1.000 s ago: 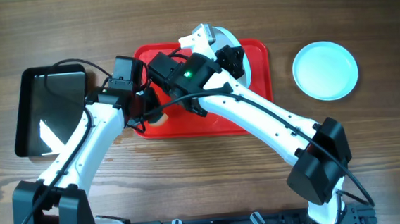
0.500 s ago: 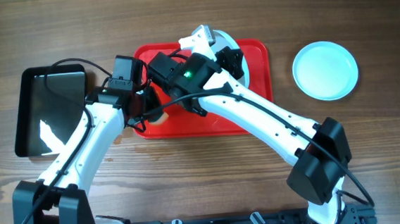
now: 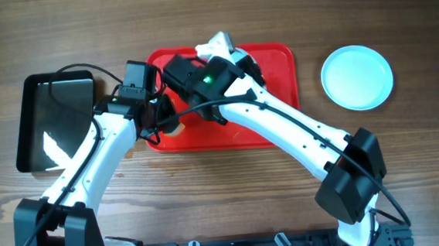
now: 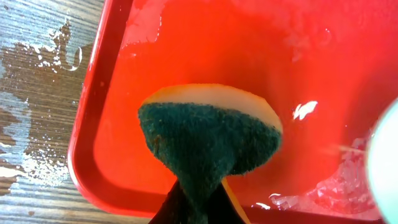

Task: Clean dirty plates on tray and stack at the side
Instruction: 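Stack the plate onto the clean plates at the right, release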

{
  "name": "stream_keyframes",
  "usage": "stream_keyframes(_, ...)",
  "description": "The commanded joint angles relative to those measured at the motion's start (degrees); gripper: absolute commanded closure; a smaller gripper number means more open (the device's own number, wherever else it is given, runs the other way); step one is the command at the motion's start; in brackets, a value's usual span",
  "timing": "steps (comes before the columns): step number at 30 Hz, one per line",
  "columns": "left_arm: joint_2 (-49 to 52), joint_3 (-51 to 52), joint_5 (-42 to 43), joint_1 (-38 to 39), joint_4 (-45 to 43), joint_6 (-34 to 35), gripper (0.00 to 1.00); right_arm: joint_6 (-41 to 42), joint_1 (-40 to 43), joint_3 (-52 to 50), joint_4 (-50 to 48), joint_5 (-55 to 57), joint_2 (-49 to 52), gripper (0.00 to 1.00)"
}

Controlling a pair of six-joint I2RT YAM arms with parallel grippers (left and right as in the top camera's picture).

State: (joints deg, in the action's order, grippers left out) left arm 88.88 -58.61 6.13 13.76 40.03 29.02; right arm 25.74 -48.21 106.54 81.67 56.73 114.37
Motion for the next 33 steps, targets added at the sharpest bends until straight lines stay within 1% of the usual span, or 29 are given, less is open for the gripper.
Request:
stream_keyframes(1, 0.09, 0.55, 0.92, 0.00, -0.22, -0.02, 0.96, -2.34, 0.42, 0.63, -1.79, -0.17, 0.61, 0.95)
stream_keyframes(2, 0.09, 0.55, 0.92, 0.00, -0.37, -0.02, 0.96, -6.80, 0.39, 0.63, -1.70, -0.13, 0.61, 0.96)
stream_keyframes(3, 0.09, 0.55, 0.92, 0.00, -0.39, -0.02, 0.96, -0.63, 0.39, 0.66, 0.11, 3.98, 0.37, 0.96)
stream_keyframes(4, 0.09, 0.55, 0.92, 0.00, -0.35, -0.02, 0.96, 6.40, 0.44, 0.66, 0.72, 4.85, 0.31, 0.96)
stream_keyframes(5, 0.09, 0.55, 0.94, 0.00, -0.33, -0.02, 0.96, 7.67, 0.61, 0.63, -1.16, 0.68, 0.37, 0.96)
stream_keyframes(6, 0.09, 0.55, 0.94, 0.00, -0.37, -0.02, 0.96, -5.03, 0.72, 0.63, -3.78, -5.29, 0.66, 0.96)
stream_keyframes(7, 0.09, 0.55, 0.92, 0.00, -0.39, -0.04, 0.96, -12.00, 0.72, 0.63, -3.15, -6.34, 0.66, 0.96)
stream_keyframes(8, 0.09, 0.55, 0.92, 0.00, -0.33, -0.04, 0.96, -7.74, 0.74, 0.66, -1.29, -2.89, 0.52, 0.96)
stream_keyframes(10, 0.09, 0.55, 0.92, 0.00, -0.11, -0.04, 0.96, 9.60, 1.49, 0.66, 3.34, 3.67, 0.26, 0.96)
stream_keyframes(11, 0.09, 0.55, 0.92, 0.00, -0.09, -0.04, 0.96, 11.82, 2.56, 0.66, 3.48, 3.34, 0.26, 0.96)
stream_keyframes(14, 0.09, 0.55, 0.92, 0.00, -0.11, -0.04, 0.96, 12.02, 6.97, 0.66, 2.73, -1.22, 0.17, 0.96)
stream_keyframes(17, 0.09, 0.55, 0.92, 0.00, 0.07, -0.04, 0.96, 12.46, 15.45, 0.66, 2.05, -8.31, -0.28, 0.96)
stream_keyframes(20, 0.13, 0.55, 0.92, 0.00, 0.09, -0.04, 0.96, 13.68, 25.20, 0.66, 0.00, -19.87, -1.16, 0.96)
stream_keyframes(21, 0.13, 0.55, 0.92, 0.00, 0.11, -0.04, 0.96, 13.31, 31.08, 0.66, -1.44, -26.43, -1.79, 0.96)
stream_keyframes(24, 0.13, 0.55, 0.92, 0.00, 0.50, -0.07, 0.96, 13.07, 43.15, 0.66, -2.71, -35.67, -3.21, 0.96)
stream_keyframes(25, 0.13, 0.55, 0.92, 0.00, 0.52, -0.07, 0.96, 11.87, 47.56, 0.66, -3.23, -40.81, -3.61, 0.96)
stream_keyframes(27, 0.13, 0.55, 0.92, 0.00, 0.35, -0.04, 0.96, 5.22, 57.05, 0.66, -4.76, -54.45, -3.80, 0.96)
stream_keyframes(28, 0.13, 0.55, 0.92, 0.00, 0.13, -0.04, 0.96, 3.72, 61.20, 0.63, -4.79, -58.45, -3.80, 0.95)
stream_keyframes(31, 0.17, 0.55, 0.92, 0.00, -0.22, -0.04, 0.96, -0.39, 69.72, -0.15, -4.81, -64.22, -3.80, 0.96)
stream_keyframes(33, 0.17, 0.55, 0.92, 0.00, -0.48, -0.04, 0.96, -1.88, 72.67, -1.31, -5.31, -64.32, -3.80, 0.96)
